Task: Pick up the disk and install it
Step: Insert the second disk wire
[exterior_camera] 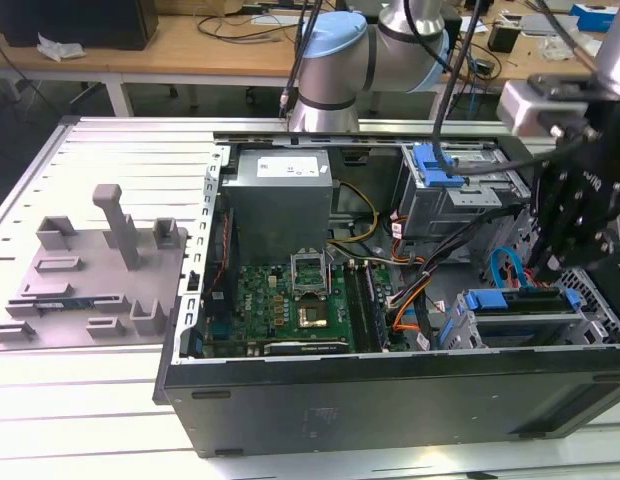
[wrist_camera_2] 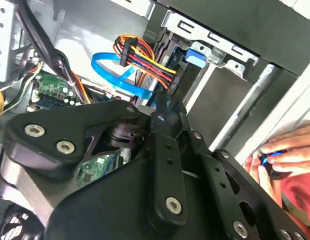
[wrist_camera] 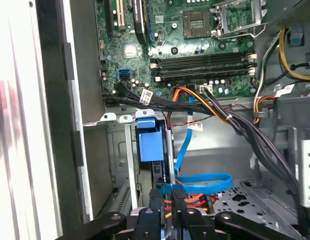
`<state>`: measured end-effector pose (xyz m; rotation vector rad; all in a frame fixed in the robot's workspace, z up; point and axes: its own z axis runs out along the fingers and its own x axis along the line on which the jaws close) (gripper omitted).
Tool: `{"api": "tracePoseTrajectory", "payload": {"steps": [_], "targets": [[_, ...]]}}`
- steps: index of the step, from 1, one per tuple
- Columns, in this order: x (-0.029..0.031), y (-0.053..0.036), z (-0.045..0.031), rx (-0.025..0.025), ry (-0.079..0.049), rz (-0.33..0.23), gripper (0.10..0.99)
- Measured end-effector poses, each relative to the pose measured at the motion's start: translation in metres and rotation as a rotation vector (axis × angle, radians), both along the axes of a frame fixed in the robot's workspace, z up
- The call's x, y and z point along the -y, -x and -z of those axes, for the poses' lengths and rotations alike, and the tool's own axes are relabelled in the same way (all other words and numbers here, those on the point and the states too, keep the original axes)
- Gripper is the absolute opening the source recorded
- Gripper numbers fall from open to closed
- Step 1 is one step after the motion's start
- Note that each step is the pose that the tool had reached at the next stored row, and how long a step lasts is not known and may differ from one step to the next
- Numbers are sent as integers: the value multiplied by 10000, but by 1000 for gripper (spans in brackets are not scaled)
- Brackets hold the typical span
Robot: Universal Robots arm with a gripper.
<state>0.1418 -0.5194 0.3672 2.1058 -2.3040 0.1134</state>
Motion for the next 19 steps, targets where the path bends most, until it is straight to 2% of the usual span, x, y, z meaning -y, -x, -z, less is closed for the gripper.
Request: {"api": "tracePoseTrajectory", "payload": {"steps": [4, 6, 8, 19], "targets": [[-42, -1, -184, 8, 72, -1, 239], [-65, -1, -232, 20, 97, -2, 224], [-91, 2, -241, 26, 159, -1, 106], [-94, 2, -241, 26, 161, -1, 106]]}}
